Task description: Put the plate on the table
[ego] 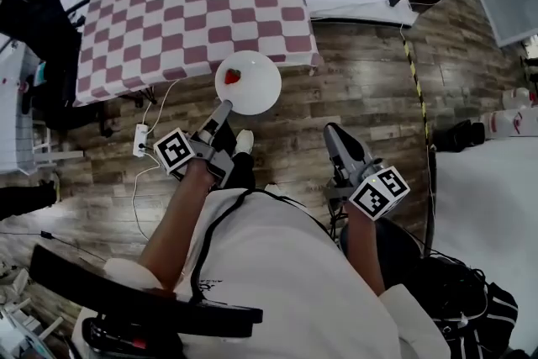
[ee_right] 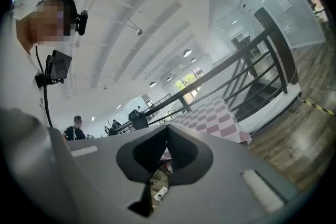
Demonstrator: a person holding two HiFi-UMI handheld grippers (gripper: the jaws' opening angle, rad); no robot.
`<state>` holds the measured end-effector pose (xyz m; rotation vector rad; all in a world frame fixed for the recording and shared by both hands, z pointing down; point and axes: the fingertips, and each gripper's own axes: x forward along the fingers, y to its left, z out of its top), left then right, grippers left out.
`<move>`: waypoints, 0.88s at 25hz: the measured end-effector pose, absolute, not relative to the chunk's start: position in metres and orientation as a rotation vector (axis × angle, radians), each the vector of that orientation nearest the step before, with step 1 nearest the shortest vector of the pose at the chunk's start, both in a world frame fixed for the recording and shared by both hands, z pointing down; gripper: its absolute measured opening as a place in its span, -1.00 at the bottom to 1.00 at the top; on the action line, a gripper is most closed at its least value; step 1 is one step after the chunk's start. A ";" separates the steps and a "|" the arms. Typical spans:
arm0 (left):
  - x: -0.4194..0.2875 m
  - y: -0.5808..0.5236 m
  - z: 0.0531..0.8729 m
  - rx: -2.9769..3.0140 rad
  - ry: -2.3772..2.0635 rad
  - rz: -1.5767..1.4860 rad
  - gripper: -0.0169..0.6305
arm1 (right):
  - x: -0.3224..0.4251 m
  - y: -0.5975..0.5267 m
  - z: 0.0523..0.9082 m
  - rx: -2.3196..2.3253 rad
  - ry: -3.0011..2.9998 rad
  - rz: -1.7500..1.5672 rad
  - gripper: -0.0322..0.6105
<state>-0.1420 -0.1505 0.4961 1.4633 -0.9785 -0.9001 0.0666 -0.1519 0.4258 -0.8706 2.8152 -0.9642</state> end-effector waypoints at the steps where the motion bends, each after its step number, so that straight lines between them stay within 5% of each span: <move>1: -0.146 -0.161 0.496 1.468 -0.968 -0.892 -0.88 | 0.061 -0.160 0.424 -0.879 2.811 -0.962 -0.88; 22: -0.203 -0.317 0.528 1.519 -0.792 -0.724 -0.89 | -0.031 -0.276 0.420 -1.087 2.736 -0.958 -0.88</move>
